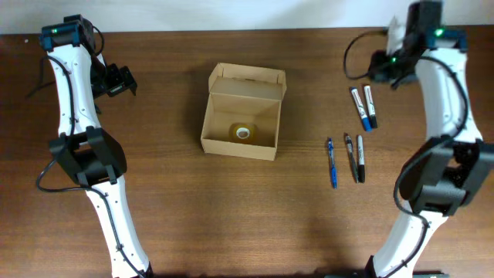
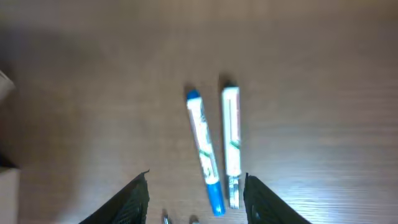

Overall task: Pack container
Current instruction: 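Grasp the blue-capped whiteboard marker with the right gripper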

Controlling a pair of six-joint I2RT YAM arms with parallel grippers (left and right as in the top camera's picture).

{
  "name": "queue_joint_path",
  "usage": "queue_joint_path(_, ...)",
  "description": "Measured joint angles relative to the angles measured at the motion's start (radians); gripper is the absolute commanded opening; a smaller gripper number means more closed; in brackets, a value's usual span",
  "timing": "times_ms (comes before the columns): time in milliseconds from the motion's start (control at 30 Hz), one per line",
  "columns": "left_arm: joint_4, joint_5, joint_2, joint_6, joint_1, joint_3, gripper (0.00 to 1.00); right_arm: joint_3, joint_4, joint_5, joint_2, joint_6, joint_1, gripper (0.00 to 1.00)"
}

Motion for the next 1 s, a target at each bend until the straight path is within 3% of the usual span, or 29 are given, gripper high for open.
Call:
queue_joint_path(233,0.000,0.000,0.000,0.000,0.000,0.000,1.00,-0.130,0.072,-0.018,0.058,-0.044,0.015,0.45)
queue_joint_path(567,0.000,0.000,0.000,0.000,0.000,0.000,1.00,-0.137,0.100,0.004,0.150,-0.070,0.015,0.45)
queue_joint_path(767,0.000,0.000,0.000,0.000,0.000,0.000,1.00,-0.137,0.101,0.020,0.183,-0.076,0.015,0.30)
queue_joint_path(900,0.000,0.000,0.000,0.000,0.000,0.000,1.00,-0.137,0.097,0.028,0.183,-0.090,0.015,0.04)
queue_joint_path(1000,0.000,0.000,0.000,0.000,0.000,0.000,1.00,-0.137,0.094,0.032,0.184,-0.073,0.015,0.04)
